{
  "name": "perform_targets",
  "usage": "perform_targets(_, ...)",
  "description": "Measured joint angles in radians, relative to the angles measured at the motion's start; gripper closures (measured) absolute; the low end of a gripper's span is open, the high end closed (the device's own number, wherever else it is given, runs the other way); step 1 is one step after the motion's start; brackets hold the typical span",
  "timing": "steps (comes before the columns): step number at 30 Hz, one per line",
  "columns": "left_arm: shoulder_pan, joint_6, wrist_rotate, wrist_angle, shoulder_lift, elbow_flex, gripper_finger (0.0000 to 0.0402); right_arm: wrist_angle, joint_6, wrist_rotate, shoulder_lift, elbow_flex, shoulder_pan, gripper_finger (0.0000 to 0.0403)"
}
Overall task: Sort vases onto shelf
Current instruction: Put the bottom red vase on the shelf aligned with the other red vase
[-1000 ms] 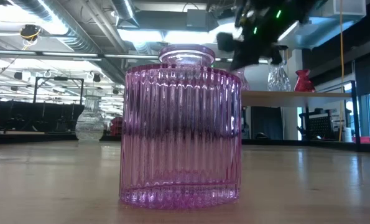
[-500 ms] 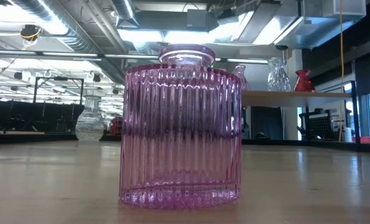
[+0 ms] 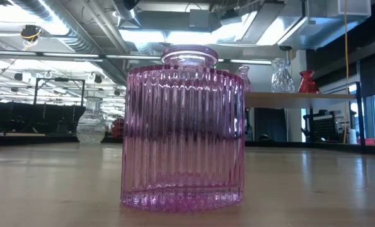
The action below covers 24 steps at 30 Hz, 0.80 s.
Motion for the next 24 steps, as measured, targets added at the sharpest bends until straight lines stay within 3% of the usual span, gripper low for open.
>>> perform_targets(9, 0.000, 0.000, 0.000, 0.000, 0.000, 0.000, 0.0401, -0.009, -0.073, -0.079, -0.007, 0.000, 0.000, 0.0323)
perform_targets(11, 0.000, 0.000, 0.000, 0.000, 0.000, 0.000, 0.0401, -0.033, -0.065, -0.176, -0.015, 0.000, 0.000, 0.0323)
perform_targets(17, 0.000, 0.000, 0.000, 0.000, 0.000, 0.000, 0.0401, -0.152, 0.009, -0.605, -0.022, 0.000, 0.018, 0.0323)
perform_targets(21, 0.000, 0.000, 0.000, 0.000, 0.000, 0.000, 0.0401, -0.205, 0.092, -0.717, -0.049, -0.001, 0.102, 0.0323)
perform_targets(24, 0.000, 0.000, 0.000, 0.000, 0.000, 0.000, 0.0401, -0.225, 0.199, -0.740, -0.075, -0.001, 0.189, 0.0317)
